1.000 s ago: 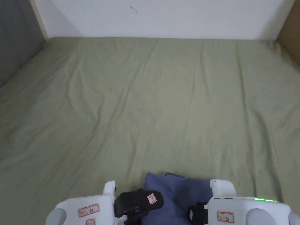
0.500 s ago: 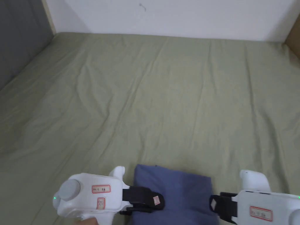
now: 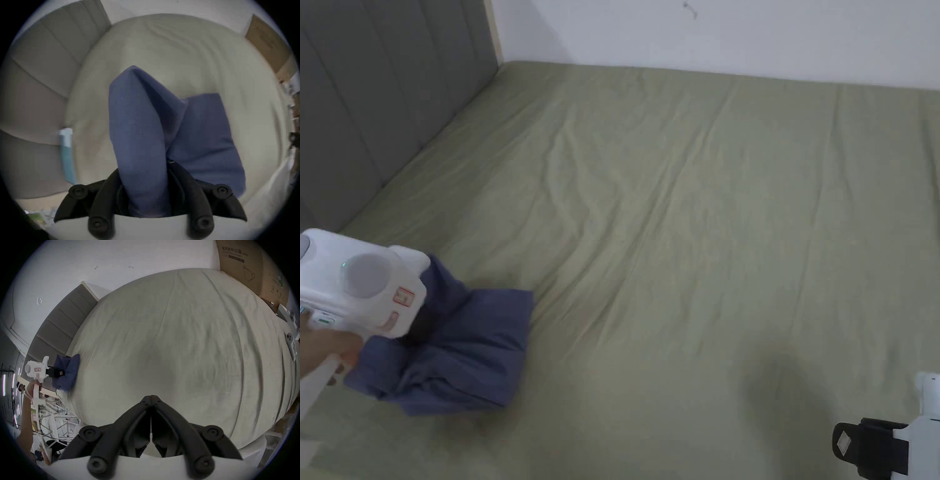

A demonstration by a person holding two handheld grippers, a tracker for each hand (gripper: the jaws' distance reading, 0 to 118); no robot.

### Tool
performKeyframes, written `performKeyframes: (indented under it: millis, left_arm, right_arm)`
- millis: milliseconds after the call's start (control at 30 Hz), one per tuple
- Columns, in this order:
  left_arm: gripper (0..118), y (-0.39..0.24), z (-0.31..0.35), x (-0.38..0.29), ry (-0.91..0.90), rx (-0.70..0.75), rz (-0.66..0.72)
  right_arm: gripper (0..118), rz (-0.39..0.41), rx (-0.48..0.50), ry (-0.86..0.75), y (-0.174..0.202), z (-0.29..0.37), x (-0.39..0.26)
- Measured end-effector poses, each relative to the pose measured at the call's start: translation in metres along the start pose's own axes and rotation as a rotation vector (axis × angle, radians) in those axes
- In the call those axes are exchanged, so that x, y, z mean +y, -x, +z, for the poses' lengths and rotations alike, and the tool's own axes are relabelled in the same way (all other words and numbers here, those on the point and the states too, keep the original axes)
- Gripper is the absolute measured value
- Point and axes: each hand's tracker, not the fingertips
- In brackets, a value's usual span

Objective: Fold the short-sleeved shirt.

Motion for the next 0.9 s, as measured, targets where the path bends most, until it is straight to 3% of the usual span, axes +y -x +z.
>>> performKeyframes:
  millis: [33,67,100,133,167,300,367,400,467,500,633,800,900]
  left_arm:
    - [33,0.003,-0.006,0.003,-0.008,0.046,-0.011]
    - [56,0.004,-0.007,0.004,-0.007,0.087,-0.018]
    - [90,0.004,-0.010,0.006,0.001,0.116,-0.029]
    - [106,0.006,-0.015,0.005,0.003,0.165,-0.035]
    - [114,0.006,-0.014,0.004,-0.009,0.198,-0.031]
    - [114,0.012,0.000,-0.005,-0.061,0.049,0.133]
    - [106,0.012,0.006,-0.013,-0.064,-0.042,0.189]
    - [82,0.009,0.013,-0.016,-0.075,-0.068,0.215]
    - [12,0.003,0.030,-0.024,-0.125,-0.135,0.258]
    - [0,-0.003,0.040,-0.028,-0.153,-0.191,0.294]
    - [0,-0.026,0.073,-0.045,-0.229,-0.504,0.384]
    - [0,-0.093,0.131,-0.054,-0.329,-0.420,0.292]
    - [0,-0.131,0.163,-0.063,-0.416,-0.376,0.282]
  right_arm:
    - [0,0.000,0.001,0.006,0.001,-0.003,0.000]
    - [0,0.000,0.002,0.009,0.001,-0.005,0.000]
    - [0,0.001,0.003,0.014,0.002,-0.006,0.000]
    - [0,0.003,0.006,0.018,0.003,-0.008,0.000]
    - [0,0.007,0.010,0.023,0.002,-0.010,0.000]
    - [0,0.004,0.002,0.034,-0.002,-0.013,0.000]
    - [0,-0.009,0.019,0.026,-0.006,-0.011,0.000]
    - [0,-0.016,0.022,0.023,-0.008,-0.010,0.000]
    - [0,-0.020,0.028,0.018,-0.012,-0.007,-0.001]
    - [0,-0.020,0.030,0.016,-0.013,-0.006,-0.001]
    - [0,-0.021,0.031,0.003,-0.016,0.002,-0.003]
    - [0,-0.010,0.065,-0.038,-0.020,0.021,-0.005]
    - [0,0.039,0.033,-0.090,-0.018,0.038,-0.004]
